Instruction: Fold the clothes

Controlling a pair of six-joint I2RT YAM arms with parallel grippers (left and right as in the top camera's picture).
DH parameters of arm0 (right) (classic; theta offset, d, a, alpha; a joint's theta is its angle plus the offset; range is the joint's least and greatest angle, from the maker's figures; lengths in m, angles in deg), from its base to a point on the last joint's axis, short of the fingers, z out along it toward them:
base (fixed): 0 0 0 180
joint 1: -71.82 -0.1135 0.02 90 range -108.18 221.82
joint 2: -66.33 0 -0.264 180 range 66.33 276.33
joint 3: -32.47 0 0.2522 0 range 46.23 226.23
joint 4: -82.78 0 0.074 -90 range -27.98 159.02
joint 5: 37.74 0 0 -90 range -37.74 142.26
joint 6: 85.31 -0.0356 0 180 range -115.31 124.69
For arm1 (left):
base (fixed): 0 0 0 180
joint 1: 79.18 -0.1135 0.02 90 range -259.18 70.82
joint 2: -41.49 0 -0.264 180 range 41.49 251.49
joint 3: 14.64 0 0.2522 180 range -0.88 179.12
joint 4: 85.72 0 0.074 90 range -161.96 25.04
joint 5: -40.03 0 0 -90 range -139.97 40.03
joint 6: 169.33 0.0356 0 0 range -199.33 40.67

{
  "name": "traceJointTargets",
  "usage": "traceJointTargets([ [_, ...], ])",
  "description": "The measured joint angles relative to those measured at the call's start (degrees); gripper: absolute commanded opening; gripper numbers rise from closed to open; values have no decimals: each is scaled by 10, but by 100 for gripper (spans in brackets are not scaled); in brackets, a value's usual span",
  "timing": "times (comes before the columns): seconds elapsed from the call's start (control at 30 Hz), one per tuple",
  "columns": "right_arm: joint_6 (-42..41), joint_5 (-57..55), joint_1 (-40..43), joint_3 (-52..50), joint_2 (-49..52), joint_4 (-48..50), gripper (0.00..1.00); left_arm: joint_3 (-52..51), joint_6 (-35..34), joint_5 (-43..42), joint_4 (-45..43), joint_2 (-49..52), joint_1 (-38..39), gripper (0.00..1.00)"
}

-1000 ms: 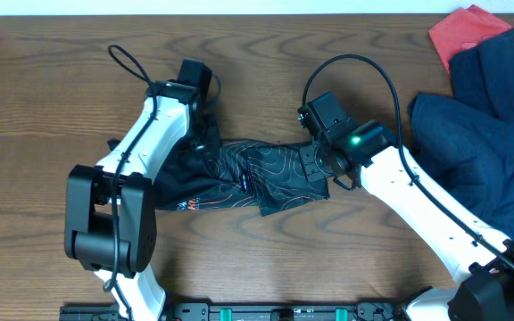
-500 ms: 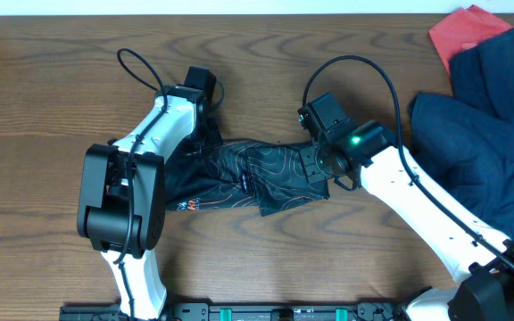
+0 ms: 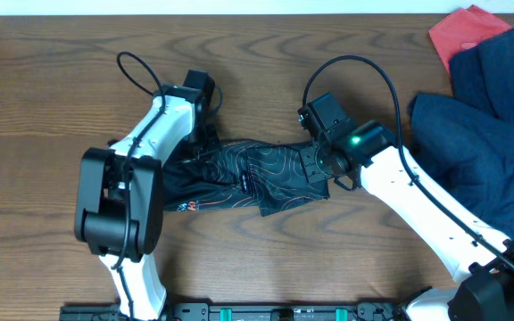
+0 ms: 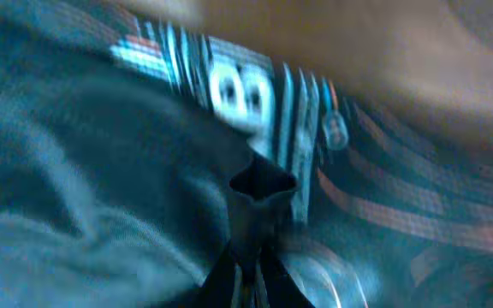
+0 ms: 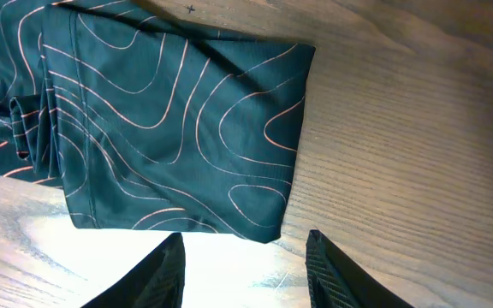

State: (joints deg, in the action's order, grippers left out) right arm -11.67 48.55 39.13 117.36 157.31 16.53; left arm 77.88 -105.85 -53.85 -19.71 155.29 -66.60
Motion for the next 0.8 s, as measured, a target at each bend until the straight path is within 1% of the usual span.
traceJointTargets([
  [0.2,0,0,0,0,0,0,44,0,11,-34,19,-27,19,6],
  [0.23,0,0,0,0,0,0,44,-1,12,-37,19,-27,25,9],
  [0.3,0,0,0,0,0,0,44,-4,18,-38,19,-27,35,42],
  [0.33,0,0,0,0,0,0,44,-5,20,-40,18,-27,39,47],
  [0.43,0,0,0,0,0,0,44,-4,28,-42,18,-27,42,49],
  [0.53,0,0,3,0,0,0,46,-1,35,-28,47,-28,26,50],
  [0.57,0,0,6,0,0,0,46,0,37,-21,53,-30,17,52],
  [0.63,0,0,14,0,0,-1,47,0,43,-8,58,-42,-11,56],
  [0.77,0,-2,31,0,0,-10,47,6,54,12,63,-83,-99,68],
  [0.8,0,-2,36,0,0,-13,47,9,57,13,64,-91,-123,69],
])
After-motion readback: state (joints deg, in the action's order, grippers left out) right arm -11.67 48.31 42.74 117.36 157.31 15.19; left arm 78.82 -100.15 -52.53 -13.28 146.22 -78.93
